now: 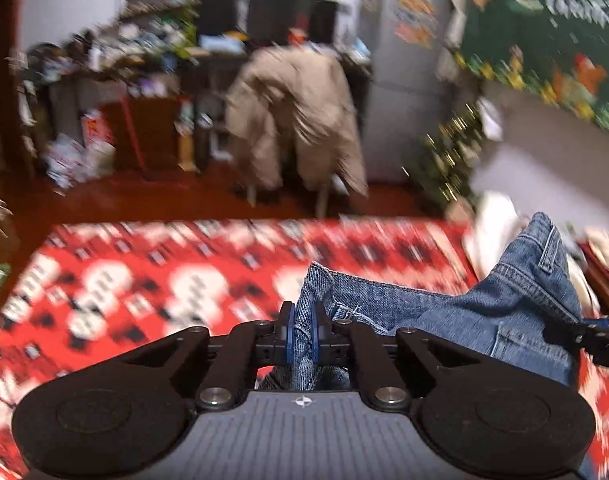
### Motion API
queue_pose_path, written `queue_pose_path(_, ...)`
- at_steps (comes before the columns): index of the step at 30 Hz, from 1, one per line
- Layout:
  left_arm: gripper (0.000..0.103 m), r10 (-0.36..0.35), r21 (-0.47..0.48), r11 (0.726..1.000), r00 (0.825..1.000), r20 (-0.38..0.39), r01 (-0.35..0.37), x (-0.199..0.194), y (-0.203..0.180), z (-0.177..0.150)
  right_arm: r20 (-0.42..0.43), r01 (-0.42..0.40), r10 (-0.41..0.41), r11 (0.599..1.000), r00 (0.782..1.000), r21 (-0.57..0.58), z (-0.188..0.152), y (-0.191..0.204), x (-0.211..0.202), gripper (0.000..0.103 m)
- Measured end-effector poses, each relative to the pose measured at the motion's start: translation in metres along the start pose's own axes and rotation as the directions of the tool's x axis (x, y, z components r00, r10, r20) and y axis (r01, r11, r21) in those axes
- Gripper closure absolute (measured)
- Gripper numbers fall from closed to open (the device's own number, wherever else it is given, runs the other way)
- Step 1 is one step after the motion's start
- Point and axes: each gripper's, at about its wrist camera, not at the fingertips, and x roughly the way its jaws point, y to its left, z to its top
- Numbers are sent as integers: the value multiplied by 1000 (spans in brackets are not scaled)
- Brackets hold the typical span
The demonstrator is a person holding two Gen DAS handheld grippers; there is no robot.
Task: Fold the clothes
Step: 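Lift the denim shorts with both grippers and shake them out over the bed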
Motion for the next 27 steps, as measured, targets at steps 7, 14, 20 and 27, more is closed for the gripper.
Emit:
queue_pose_path(7,94,85,-41,995,995,-44,-86,74,17,38,56,-25,31,994,998,-102,74,43,76,91)
queue_pose_path(14,93,85,-158,980,972,-221,-122,163,48,17,-67,-13,6,993,998,-116,80,52,187,89)
queue_pose_path(20,73,113,-159,975,960,-254,-157,166,55,9,-58,22,-32,986,998,-163,72,47,202,61)
queue_pose_path(27,72,84,-221,964,961,-262,-145,101,71,-4,-33,-40,35,982,999,-186,63,40,127,59)
